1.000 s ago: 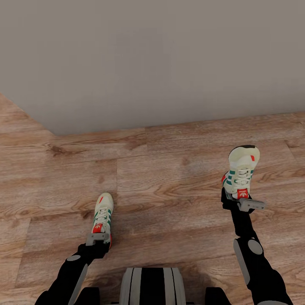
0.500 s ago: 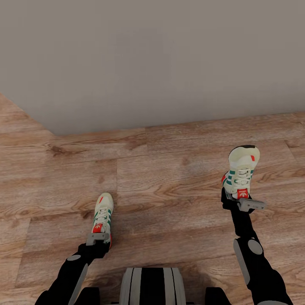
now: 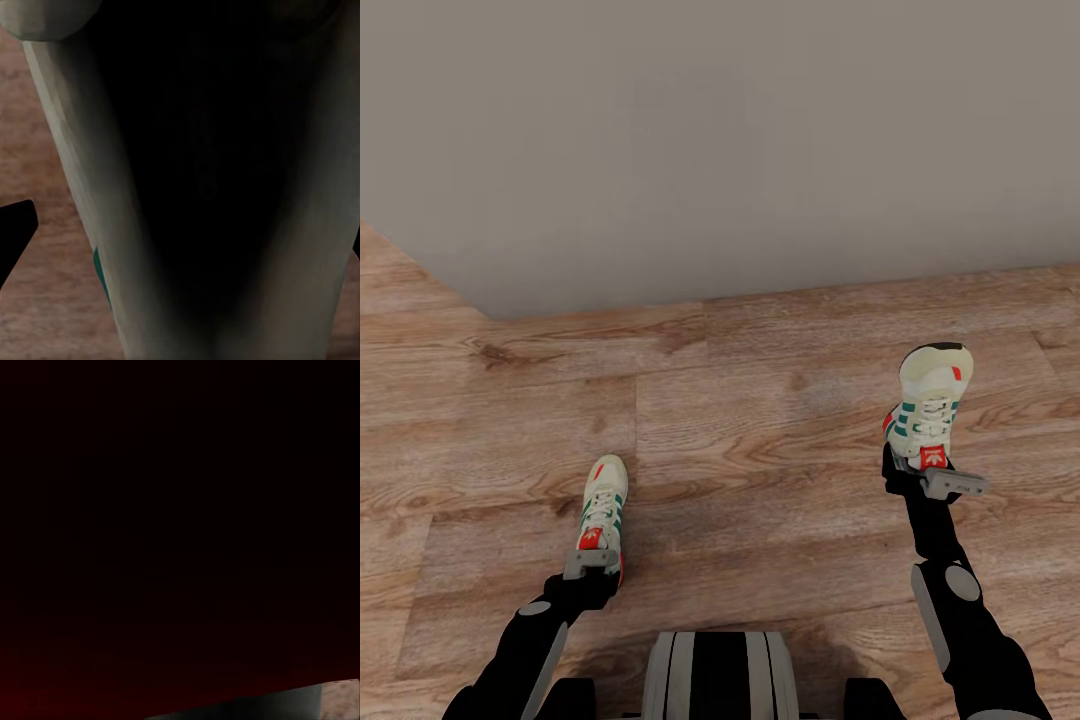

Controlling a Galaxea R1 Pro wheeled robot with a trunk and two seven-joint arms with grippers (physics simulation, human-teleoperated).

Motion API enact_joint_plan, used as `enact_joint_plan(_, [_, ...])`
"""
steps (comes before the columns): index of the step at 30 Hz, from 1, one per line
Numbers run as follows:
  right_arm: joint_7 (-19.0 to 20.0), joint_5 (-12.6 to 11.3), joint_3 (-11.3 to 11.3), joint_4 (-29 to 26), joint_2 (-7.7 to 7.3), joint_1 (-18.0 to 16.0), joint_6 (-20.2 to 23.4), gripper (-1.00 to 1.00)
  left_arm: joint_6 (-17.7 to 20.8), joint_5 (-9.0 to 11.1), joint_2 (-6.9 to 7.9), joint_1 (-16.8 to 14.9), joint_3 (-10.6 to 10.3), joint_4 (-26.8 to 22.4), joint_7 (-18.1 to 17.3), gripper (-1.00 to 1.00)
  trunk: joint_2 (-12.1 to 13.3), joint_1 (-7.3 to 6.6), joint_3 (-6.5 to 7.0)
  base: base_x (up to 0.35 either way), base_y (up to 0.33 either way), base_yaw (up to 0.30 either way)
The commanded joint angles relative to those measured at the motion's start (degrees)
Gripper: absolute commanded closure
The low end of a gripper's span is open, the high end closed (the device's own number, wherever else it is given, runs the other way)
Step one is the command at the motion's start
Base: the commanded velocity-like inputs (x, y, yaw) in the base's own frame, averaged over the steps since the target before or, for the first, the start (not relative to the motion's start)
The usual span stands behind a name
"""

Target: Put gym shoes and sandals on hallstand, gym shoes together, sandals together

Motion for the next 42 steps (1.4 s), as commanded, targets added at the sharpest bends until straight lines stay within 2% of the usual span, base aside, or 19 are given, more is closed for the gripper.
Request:
enact_joint_plan(1, [-0.01,-0.01,0.0,0.0,0.0,0.0,0.0,1.0,0.0,0.0,0.0,-0.02,0.0,0.01,0.0,-1.0,0.0,0.0,0.0,0.0,0.0,0.0])
enact_joint_plan(22, [-0.01,-0.01,-0.03,0.0,0.0,0.0,0.0,1.0,0.0,0.07,0.0,-0.41,0.09,0.07,0.02,-1.0,0.0,0.0,0.0,0.0,0.0,0.0])
enact_joint_plan(35, [-0.01,-0.01,0.01,0.0,0.0,0.0,0.01,1.0,0.0,0.18,-0.08,-2.18,0.09,0.15,0.0,-1.0,0.0,0.0,0.0,0.0,0.0,0.0])
enact_joint_plan(36, [-0.01,-0.01,-0.01,0.0,0.0,0.0,0.02,1.0,0.0,0.16,-0.08,-2.2,0.09,0.15,0.0,1.0,0.0,0.0,0.0,0.0,0.0,0.0])
enact_joint_plan(42, [-0.01,-0.01,-0.02,0.0,0.0,0.0,0.04,1.0,0.0,0.1,-0.09,-2.28,0.08,0.16,0.0,1.0,0.0,0.0,0.0,0.0,0.0,0.0])
